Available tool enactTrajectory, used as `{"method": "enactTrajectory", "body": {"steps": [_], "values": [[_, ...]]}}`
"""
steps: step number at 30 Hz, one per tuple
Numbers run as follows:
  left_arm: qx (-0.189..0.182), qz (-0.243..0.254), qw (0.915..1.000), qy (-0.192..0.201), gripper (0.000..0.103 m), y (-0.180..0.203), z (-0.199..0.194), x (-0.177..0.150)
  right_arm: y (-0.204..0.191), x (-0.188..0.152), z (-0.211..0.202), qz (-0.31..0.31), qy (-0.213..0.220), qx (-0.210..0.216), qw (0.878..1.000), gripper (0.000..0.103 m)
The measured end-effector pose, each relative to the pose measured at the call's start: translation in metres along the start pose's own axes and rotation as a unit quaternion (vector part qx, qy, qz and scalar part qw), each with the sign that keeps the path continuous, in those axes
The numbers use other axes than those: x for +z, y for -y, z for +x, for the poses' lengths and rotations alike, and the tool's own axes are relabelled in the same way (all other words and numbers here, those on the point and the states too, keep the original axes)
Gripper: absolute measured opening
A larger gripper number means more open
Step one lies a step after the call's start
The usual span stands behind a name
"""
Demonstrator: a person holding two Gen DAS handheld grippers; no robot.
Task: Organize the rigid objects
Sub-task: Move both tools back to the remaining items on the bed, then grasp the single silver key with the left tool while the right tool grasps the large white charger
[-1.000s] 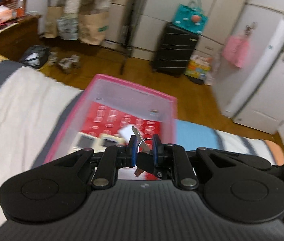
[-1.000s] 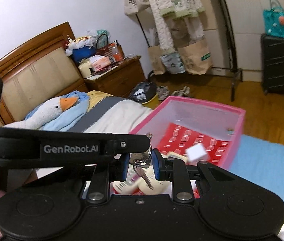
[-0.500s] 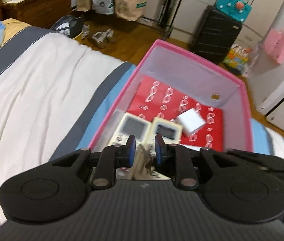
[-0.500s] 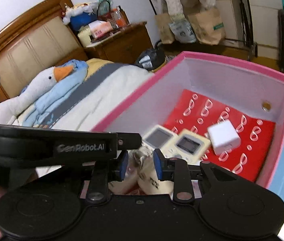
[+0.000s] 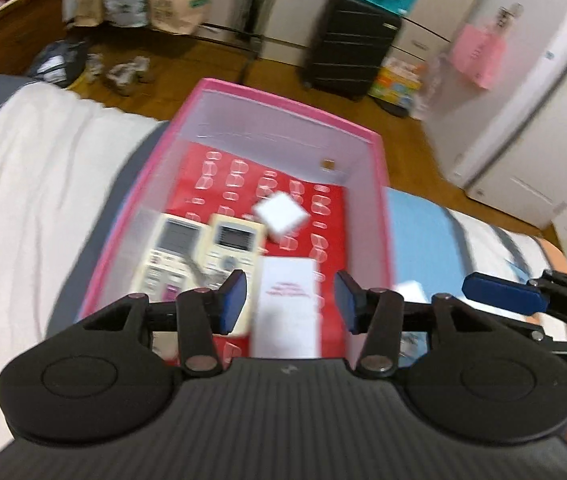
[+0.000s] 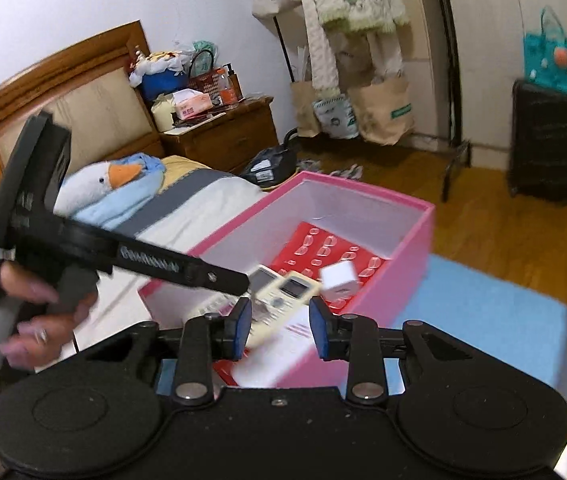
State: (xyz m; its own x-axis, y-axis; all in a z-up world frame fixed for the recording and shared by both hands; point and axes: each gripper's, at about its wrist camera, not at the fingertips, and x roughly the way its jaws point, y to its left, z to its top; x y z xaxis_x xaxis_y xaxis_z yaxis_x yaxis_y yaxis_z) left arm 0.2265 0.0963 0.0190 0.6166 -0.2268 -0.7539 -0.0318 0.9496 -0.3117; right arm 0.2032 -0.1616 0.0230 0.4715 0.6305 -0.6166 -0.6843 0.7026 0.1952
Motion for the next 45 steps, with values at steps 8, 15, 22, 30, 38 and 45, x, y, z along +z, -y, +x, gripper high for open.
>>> {"method": "enactTrajectory", "body": {"steps": [8,15,22,30,38,45], "values": [[-0.045,0.071,0.9964,-0.003,0.051,0.052,-0.025,-0.017,0.012,-0.038,-0.061,-0.017,0.017,-0.052,0.998,0.045],[-0.075,0.115,0.9903,-0.022,0.057,0.097,-0.025,-0.038,0.017,-0.072,-0.052,-0.013,-0.005,-0.078,0.997,0.061],[-0.087,0.133,0.9861,-0.049,0.057,0.138,0.002,-0.074,0.012,-0.104,-0.033,-0.051,-0.019,-0.103,0.993,0.062],[-0.082,0.144,0.9846,-0.055,0.057,0.155,0.057,-0.095,0.033,-0.134,-0.030,-0.028,-0.021,-0.121,0.992,0.062],[-0.014,0.189,0.9778,-0.089,0.057,0.167,0.118,-0.096,0.056,-0.154,-0.036,0.002,-0.020,-0.136,0.990,0.062],[0.050,0.192,0.9756,-0.093,0.072,0.158,0.156,-0.099,0.071,-0.158,-0.041,0.018,-0.010,-0.144,0.989,0.062]]}}
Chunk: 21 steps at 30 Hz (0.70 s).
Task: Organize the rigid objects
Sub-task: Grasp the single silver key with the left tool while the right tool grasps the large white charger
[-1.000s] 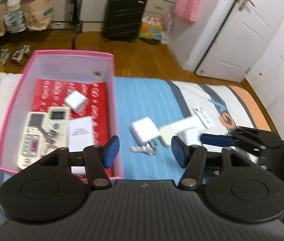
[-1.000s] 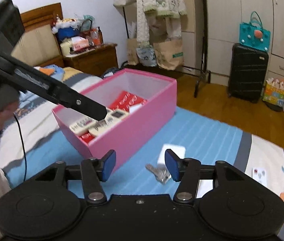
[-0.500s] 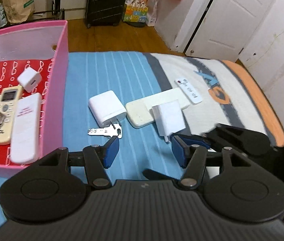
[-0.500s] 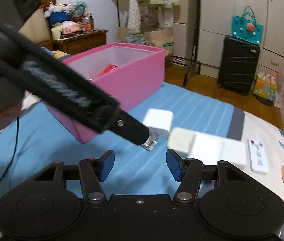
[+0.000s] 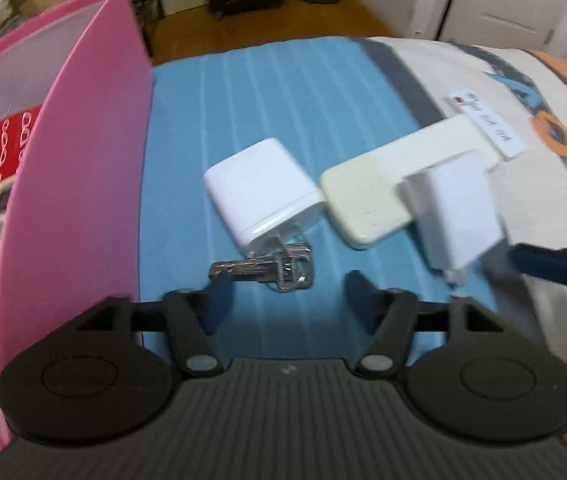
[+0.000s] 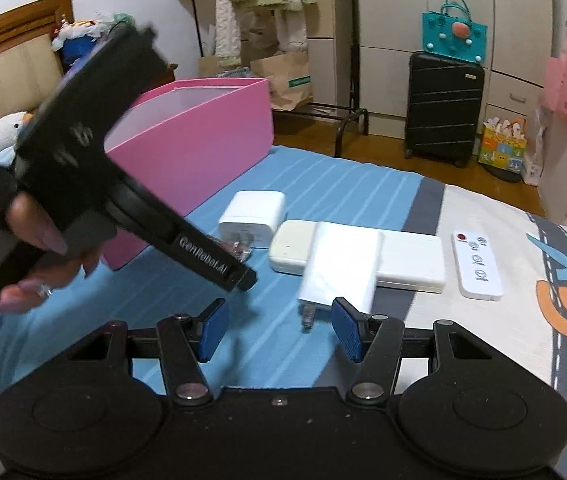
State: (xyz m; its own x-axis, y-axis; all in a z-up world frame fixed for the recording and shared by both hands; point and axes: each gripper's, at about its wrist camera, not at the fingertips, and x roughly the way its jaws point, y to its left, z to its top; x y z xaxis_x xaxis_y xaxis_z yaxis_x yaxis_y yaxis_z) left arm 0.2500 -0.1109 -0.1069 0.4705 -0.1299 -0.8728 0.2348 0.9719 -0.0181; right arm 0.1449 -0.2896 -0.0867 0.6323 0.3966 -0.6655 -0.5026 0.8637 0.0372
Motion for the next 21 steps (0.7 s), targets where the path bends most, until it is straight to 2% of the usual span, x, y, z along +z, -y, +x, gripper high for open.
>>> {"method": "enactTrajectory", "body": {"steps": [3,5,7,8,11,12,13,17,19,21], "values": [[0.003,-0.009,0.9998,0.019,0.074,-0.003,0.004,0.000,0.007,-0.001,0.001,0.006,0.000,-0.007,1.000,0.062],[-0.005,-0.016,0.9994,0.030,0.062,-0.006,0.005,0.000,0.011,-0.002,0.003,0.010,-0.001,-0.009,1.000,0.062],[-0.009,-0.011,0.9992,0.037,0.034,-0.008,0.004,-0.002,0.015,-0.002,0.004,0.017,0.000,-0.010,1.000,0.062],[-0.007,-0.012,0.9993,0.035,0.027,-0.010,0.003,-0.003,0.016,-0.002,0.005,0.020,0.002,-0.009,1.000,0.062],[-0.031,-0.031,0.9988,0.021,0.020,-0.018,-0.001,-0.002,0.017,-0.001,0.005,0.022,0.006,-0.005,1.000,0.062],[-0.044,-0.037,0.9983,0.012,0.005,-0.019,-0.003,-0.002,0.018,0.000,0.005,0.020,0.006,-0.005,1.000,0.062],[-0.066,-0.044,0.9968,0.004,0.002,-0.020,-0.005,-0.003,0.017,0.000,0.005,0.018,0.007,-0.004,1.000,0.062],[-0.134,-0.057,0.9892,-0.016,0.002,-0.015,-0.007,-0.010,0.016,0.002,0.006,0.012,0.007,-0.006,1.000,0.062],[-0.134,-0.056,0.9894,-0.012,0.003,-0.012,-0.011,-0.014,0.017,0.002,0.005,0.013,0.006,-0.008,1.000,0.062],[-0.112,-0.037,0.9930,0.003,0.005,-0.009,-0.017,-0.015,0.018,0.005,0.007,0.013,0.000,-0.014,1.000,0.062]]}}
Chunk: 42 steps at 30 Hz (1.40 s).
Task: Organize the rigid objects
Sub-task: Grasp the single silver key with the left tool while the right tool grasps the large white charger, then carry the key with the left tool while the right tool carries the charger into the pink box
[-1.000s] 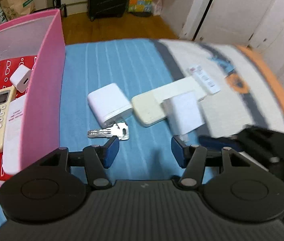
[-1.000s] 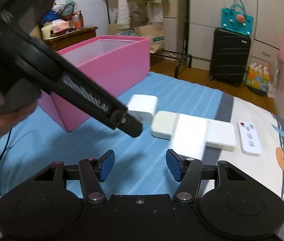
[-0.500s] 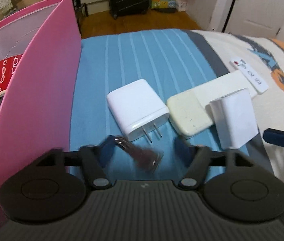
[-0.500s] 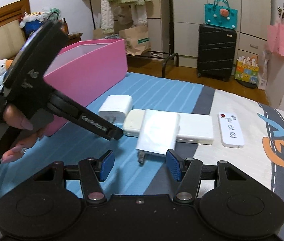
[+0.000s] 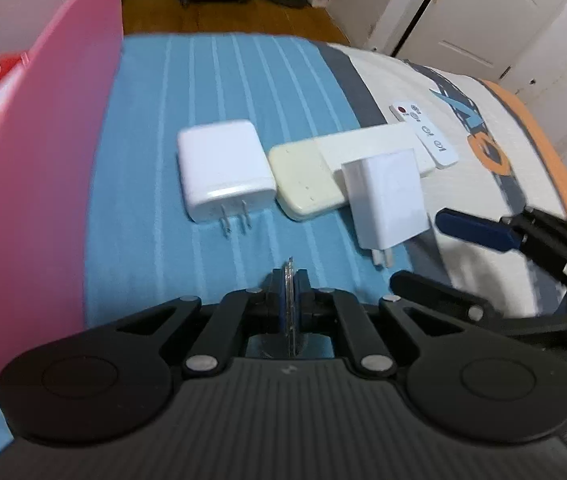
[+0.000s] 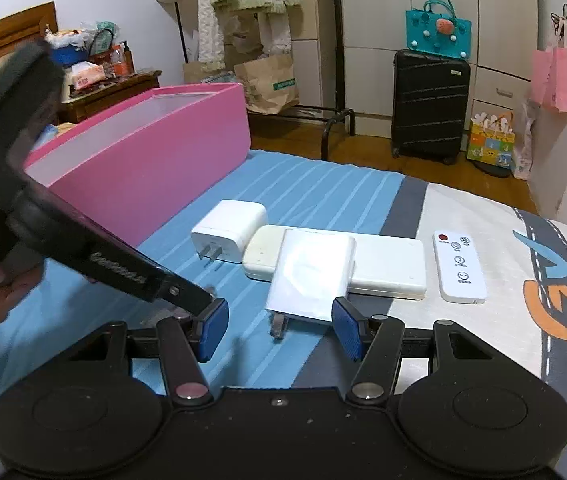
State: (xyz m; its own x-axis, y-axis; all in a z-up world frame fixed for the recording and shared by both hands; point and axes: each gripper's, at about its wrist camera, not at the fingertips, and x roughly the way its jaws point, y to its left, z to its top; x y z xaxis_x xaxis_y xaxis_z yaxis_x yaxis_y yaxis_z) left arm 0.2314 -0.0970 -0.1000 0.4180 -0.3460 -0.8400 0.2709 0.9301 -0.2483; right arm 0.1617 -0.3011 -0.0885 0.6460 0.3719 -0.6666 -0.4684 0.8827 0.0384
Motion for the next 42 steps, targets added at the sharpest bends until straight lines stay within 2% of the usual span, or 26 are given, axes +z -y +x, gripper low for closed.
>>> {"method": "enactTrajectory", "body": {"steps": [2,4,8,10,11,12,13,16,21,24,28,30,36,42], "values": [[0.018,0.015,0.9997,0.002,0.011,0.002,-0.001,-0.001,0.002,0.004,0.004,-0.002,-0.005,-0.013,1.000,0.062],[0.028,0.025,0.9993,-0.008,0.033,0.003,0.001,-0.003,0.005,0.011,0.010,0.012,-0.013,-0.020,1.000,0.063],[0.037,0.050,0.9980,-0.010,0.040,0.010,0.000,-0.011,0.011,0.022,0.024,0.056,-0.019,-0.015,0.998,0.064],[0.044,0.051,0.9977,-0.006,0.036,0.012,-0.001,-0.014,0.009,0.025,0.036,0.061,-0.028,-0.037,0.997,0.064],[0.048,0.050,0.9976,-0.004,0.031,0.012,-0.001,-0.016,0.006,0.024,0.040,0.060,-0.033,-0.047,0.997,0.064],[0.055,0.059,0.9967,-0.009,0.017,0.013,-0.001,-0.017,0.003,0.024,0.045,0.055,-0.037,-0.058,0.996,0.056],[0.065,0.067,0.9955,-0.016,0.008,0.014,-0.003,-0.017,0.002,0.023,0.045,0.050,-0.040,-0.064,0.996,0.056],[0.058,0.043,0.9971,-0.023,0.008,0.009,-0.007,-0.015,0.000,0.024,0.039,0.047,-0.048,-0.063,0.996,0.056],[0.043,0.028,0.9986,-0.014,0.008,0.005,-0.009,-0.014,0.013,0.017,0.036,0.111,-0.086,-0.043,0.989,0.056],[0.033,0.027,0.9991,-0.007,0.002,0.007,-0.018,-0.012,0.013,0.014,0.036,0.122,-0.081,-0.045,0.988,0.056],[0.013,0.036,0.9992,0.013,0.002,0.013,-0.035,-0.007,0.004,0.016,0.030,0.095,-0.080,-0.026,0.992,0.056],[0.006,0.033,0.9993,0.018,0.002,0.014,-0.042,-0.005,0.000,0.018,0.026,0.087,-0.081,-0.029,0.993,0.056],[-0.010,0.020,0.9987,0.045,0.002,0.011,-0.068,0.000,-0.003,0.027,0.009,0.099,-0.053,-0.023,0.993,0.056],[-0.026,-0.002,0.9978,0.060,0.002,-0.004,-0.107,0.011,-0.010,0.049,-0.014,0.106,-0.030,0.009,0.994,0.056]]}}
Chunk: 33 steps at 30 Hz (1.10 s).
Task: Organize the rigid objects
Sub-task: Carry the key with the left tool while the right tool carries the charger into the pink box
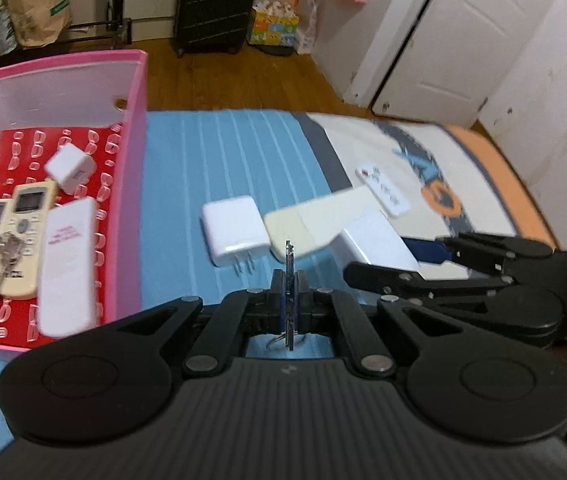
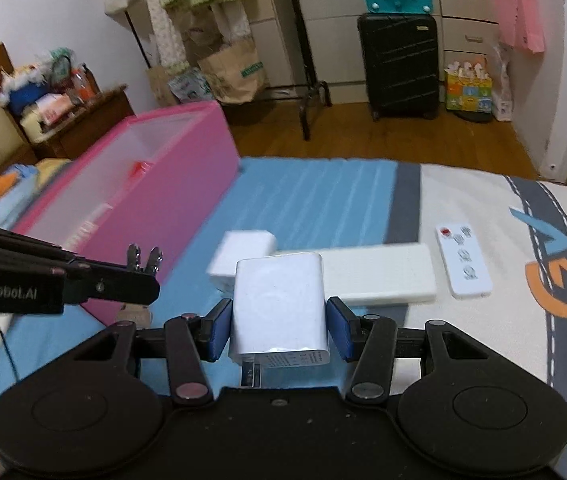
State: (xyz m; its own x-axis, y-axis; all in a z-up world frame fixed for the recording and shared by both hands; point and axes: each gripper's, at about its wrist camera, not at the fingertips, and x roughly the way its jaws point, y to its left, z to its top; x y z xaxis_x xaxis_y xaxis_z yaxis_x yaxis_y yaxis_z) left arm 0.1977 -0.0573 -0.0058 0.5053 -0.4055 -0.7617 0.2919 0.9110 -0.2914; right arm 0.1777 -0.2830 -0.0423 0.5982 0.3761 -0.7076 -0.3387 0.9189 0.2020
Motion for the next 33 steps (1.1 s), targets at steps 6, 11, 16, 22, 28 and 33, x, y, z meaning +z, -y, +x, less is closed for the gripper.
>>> {"method": "enactTrajectory", "body": {"steps": [6,11,16,22,28,33], "values": [[-0.008,-0.028,0.9989,0.035,0.002,-0.030,-0.048,0.023,-0.026,0.028,-0.015,-0.014,0.010,0.040,0.999,0.056],[0.028,-0.035,0.9967,0.067,0.002,-0.058,-0.079,0.036,-0.055,0.051,-0.020,-0.048,0.015,0.068,0.996,0.056],[0.046,-0.063,0.9940,0.076,0.002,-0.092,-0.085,0.038,-0.088,0.077,-0.010,-0.096,0.014,0.094,0.991,0.056],[0.061,-0.081,0.9922,0.073,0.002,-0.124,-0.056,0.028,-0.127,0.104,0.023,-0.161,-0.004,0.112,0.981,0.056],[0.036,-0.103,0.9926,0.054,0.002,-0.145,-0.013,0.012,-0.163,0.132,0.065,-0.238,-0.032,0.094,0.966,0.056],[0.016,-0.124,0.9907,0.053,0.002,-0.165,0.007,0.005,-0.180,0.151,0.100,-0.317,-0.069,0.066,0.944,0.056]]}}
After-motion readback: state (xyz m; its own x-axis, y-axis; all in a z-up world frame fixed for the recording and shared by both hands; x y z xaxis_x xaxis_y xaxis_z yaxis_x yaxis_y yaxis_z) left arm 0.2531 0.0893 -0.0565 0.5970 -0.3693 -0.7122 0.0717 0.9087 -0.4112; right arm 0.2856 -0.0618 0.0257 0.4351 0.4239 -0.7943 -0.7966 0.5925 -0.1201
